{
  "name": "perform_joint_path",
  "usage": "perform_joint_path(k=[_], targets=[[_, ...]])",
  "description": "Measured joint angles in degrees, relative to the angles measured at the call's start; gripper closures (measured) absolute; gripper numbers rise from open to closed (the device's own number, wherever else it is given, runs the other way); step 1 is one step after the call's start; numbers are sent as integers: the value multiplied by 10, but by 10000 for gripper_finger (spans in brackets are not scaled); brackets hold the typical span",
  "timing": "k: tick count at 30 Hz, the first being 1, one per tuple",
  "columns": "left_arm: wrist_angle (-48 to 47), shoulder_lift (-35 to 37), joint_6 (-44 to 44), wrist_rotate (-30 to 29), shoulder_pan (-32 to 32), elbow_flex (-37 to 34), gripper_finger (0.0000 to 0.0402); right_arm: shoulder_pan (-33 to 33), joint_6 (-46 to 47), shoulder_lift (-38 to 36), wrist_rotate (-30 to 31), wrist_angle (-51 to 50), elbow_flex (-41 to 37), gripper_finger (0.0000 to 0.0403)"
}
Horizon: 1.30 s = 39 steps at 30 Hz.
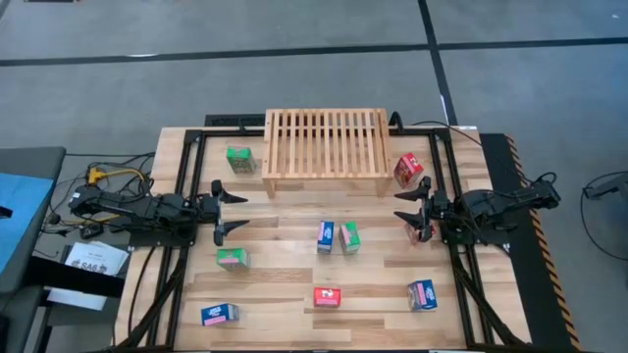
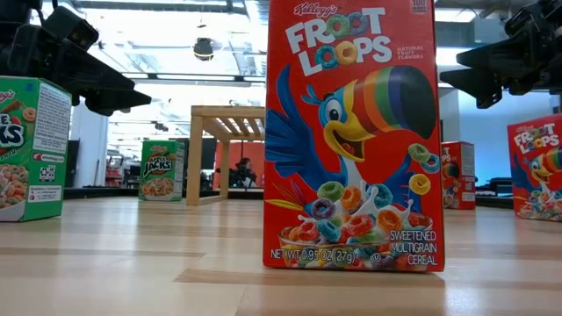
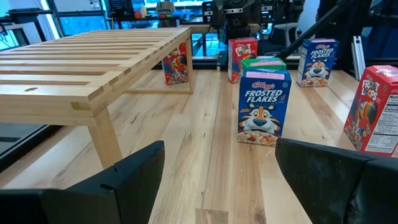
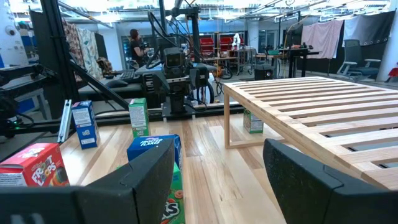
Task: Stack cereal on shelf
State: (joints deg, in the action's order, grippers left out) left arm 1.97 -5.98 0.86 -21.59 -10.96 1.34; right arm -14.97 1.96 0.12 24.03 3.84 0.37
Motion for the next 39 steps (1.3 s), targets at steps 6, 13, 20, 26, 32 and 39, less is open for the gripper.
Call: perform_joint_path(k=[6,13,20,26,32,39], targets=[[0,0,0,0,0,0,104,0,0,0,0,0,0,131],[0,0,0,0,0,0,104,0,0,0,0,0,0,131],[-1,0,0,31,0,0,104,0,0,0,0,0,0,131],[-2,0,0,53,0,0,104,0,0,0,0,0,0,131],[-2,0,0,52,0,0,104,0,0,0,0,0,0,131],[-2,0,0,52,0,0,104,0,0,0,1,0,0,131]])
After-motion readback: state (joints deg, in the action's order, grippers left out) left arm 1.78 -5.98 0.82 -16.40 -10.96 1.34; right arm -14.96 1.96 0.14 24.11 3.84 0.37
